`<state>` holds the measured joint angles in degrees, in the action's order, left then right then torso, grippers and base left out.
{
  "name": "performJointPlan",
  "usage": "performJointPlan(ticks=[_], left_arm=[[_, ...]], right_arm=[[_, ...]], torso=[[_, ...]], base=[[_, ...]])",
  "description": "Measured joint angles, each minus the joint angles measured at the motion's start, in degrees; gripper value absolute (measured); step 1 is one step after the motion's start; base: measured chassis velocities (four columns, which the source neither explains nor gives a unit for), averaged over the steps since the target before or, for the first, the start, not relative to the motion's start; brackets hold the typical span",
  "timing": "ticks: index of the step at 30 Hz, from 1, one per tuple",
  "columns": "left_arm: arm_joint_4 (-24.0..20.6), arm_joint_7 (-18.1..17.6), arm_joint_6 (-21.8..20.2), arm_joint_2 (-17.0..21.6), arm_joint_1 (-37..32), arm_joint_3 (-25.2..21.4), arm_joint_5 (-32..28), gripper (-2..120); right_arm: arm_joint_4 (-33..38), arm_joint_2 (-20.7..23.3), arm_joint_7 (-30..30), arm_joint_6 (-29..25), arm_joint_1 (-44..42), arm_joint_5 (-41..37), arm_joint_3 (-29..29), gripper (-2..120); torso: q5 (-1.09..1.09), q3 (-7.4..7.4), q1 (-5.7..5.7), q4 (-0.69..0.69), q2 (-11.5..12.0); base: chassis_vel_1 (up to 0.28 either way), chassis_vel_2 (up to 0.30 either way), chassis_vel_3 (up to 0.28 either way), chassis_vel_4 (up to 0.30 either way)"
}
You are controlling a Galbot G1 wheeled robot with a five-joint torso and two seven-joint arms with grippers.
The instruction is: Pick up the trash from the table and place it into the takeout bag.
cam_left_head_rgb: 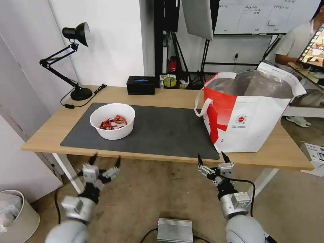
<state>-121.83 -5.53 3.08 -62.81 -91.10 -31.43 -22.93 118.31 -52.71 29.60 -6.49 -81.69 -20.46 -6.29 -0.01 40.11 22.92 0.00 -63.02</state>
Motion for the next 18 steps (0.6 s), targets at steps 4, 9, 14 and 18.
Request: performJointPlan(ticks=[4,9,14,18], left_arm=[[-0.58,-5.40,-5.32,10.95,6.92,-1.56,-12.53,100],[5.09,-8.27,-9.84,23.06,18.75,1.09,-27.01,100],[10.64,-11.59,-16.26,28.41,30.26,5.69,-42.14,100],[14.83,-14.03,-21.56,31.99,35.44,6.03,-51.78,100]], right_arm=[[0.00,0.01,-0.03,0.00,0.02,-0.01,-0.01,100],[0.02,0.03,-0.06,0.00,0.03,-0.03,-0.03,100],[0.03,0.03,-0.06,0.00,0.05,-0.05,-0.04,100],[0.04,0.04,-0.06,0.00,0.06,-0.07,-0.04,100]], torso=[[0.00,0.00,0.00,-0.01,0.00],[0.00,0.01,0.00,0.01,0.01],[0.01,0.01,0.00,-0.02,0.01],[0.04,0.01,0.00,0.00,0.01]], base=[[0.000,0.000,0.000,0.000],[0.000,0.000,0.000,0.000],[0.000,0.000,0.000,0.000],[0.000,0.000,0.000,0.000]])
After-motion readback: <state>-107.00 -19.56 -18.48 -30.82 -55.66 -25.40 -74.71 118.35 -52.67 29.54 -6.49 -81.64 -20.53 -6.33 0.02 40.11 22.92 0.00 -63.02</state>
